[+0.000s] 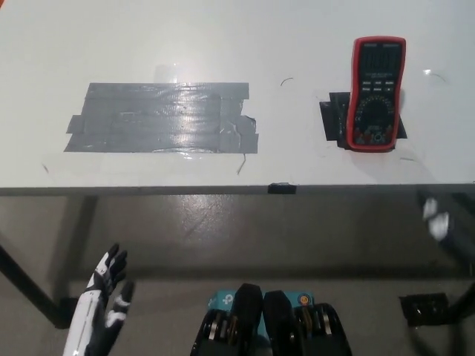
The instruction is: The robot first picks the multimeter with right hand and then unfolds the black stand on the back of it using left hand
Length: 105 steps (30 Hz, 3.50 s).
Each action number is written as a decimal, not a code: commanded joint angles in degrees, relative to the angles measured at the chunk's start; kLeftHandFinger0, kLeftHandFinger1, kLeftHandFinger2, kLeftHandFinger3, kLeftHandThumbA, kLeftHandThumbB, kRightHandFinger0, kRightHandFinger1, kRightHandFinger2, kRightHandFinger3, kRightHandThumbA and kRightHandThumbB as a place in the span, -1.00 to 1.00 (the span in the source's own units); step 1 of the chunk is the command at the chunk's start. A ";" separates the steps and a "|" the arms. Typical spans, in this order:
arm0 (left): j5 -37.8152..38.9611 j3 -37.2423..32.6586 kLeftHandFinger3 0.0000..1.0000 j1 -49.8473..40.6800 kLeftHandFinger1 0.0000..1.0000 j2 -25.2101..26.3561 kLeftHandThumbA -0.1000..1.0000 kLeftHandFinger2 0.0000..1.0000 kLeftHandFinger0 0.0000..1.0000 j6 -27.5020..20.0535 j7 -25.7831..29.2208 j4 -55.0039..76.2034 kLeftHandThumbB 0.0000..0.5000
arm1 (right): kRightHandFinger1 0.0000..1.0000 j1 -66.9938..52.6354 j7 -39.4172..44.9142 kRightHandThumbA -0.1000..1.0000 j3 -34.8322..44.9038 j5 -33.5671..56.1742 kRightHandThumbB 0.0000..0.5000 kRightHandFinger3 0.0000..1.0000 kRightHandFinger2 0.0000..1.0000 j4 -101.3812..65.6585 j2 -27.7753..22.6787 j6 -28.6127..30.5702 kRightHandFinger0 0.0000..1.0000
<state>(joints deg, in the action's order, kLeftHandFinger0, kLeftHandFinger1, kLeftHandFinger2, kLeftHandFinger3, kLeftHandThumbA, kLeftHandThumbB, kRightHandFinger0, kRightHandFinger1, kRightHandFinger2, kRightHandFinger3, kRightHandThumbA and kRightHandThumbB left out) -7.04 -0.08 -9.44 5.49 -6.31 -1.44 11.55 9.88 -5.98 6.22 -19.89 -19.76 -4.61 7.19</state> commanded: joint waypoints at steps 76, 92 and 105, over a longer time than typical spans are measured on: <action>-10.90 -4.15 1.00 -1.98 1.00 3.13 0.49 1.00 1.00 -6.49 0.22 0.06 -0.88 | 1.00 59.27 -31.80 0.86 1.70 0.86 0.94 1.00 1.00 75.33 2.27 -24.19 1.00; -11.86 -4.29 1.00 -1.79 1.00 3.40 0.54 1.00 1.00 -7.84 0.59 -0.80 -0.91 | 1.00 60.14 -33.94 0.77 3.06 4.54 0.91 1.00 1.00 77.58 1.63 -24.67 1.00; -12.34 -4.33 1.00 -1.40 1.00 3.40 0.49 1.00 1.00 -7.72 0.48 -0.56 -0.92 | 1.00 61.13 -33.25 0.71 3.39 7.72 0.92 1.00 1.00 81.39 1.16 -23.86 1.00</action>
<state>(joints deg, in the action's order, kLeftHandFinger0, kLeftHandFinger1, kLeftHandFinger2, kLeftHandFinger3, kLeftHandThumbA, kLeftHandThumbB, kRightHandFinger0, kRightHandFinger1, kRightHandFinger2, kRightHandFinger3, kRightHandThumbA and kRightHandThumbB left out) -18.79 -4.28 -10.74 8.09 -12.11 -1.44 9.77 66.33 -38.58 9.07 -14.34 61.01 -2.29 -17.62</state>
